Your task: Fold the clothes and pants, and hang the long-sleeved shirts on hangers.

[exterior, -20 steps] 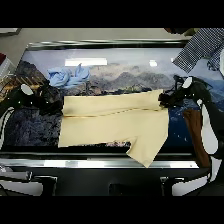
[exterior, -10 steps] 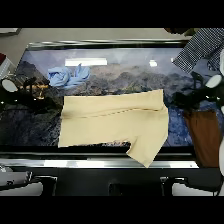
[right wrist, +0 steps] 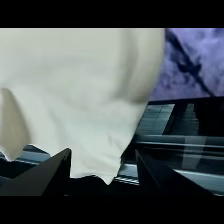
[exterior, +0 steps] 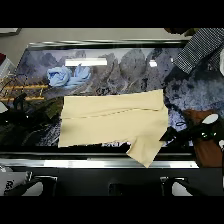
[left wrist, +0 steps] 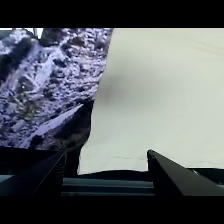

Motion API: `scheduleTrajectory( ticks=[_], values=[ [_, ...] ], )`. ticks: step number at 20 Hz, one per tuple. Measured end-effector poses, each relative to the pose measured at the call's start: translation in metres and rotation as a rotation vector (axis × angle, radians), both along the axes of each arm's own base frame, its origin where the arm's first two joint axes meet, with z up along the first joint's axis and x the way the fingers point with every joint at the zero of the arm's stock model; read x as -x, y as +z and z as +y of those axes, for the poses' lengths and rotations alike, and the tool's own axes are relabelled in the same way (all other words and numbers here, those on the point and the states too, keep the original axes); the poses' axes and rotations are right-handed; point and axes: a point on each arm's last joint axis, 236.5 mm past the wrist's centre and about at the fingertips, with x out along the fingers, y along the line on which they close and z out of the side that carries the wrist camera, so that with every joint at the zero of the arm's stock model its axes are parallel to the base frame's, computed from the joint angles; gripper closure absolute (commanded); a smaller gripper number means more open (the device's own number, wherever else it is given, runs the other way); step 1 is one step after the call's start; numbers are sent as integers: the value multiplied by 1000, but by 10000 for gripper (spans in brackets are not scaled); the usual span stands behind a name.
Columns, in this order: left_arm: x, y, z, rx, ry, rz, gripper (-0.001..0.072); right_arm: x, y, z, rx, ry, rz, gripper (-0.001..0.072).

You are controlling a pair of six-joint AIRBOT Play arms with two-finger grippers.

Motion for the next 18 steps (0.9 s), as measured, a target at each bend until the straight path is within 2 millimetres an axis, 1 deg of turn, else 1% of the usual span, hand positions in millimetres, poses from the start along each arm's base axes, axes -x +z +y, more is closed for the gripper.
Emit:
scheduleTrajectory(
  ticks=[2,5,6,7,8,10,11,12,13,15,18],
  values=[
    [8,0,-3,8,8,-2,133,18,-11,11,-36,-6,39,241],
    [13,0,-7,22,14,-6,133,37,-23,22,-63,-15,80,243],
    [14,0,-8,26,15,-6,133,40,-26,23,-67,-17,82,263],
    [14,1,-9,28,16,-10,134,43,-29,26,-74,-24,87,309],
    [14,1,-10,32,17,-10,133,44,-30,28,-83,-27,86,310],
    [14,1,-10,34,22,-13,133,42,-32,33,-98,-39,70,343],
    [14,1,-11,35,23,-13,133,39,-33,34,-102,-52,56,368],
    [14,2,-11,36,23,-15,133,35,-33,35,-104,-63,43,415],
    [14,2,-11,35,23,-17,133,32,-35,35,-101,-71,30,487],
    [16,2,-10,35,31,-25,133,26,-38,32,-86,-79,-1,688],
    [31,-7,-2,36,78,-14,133,23,-39,32,-86,-68,-27,685]
  ],
)
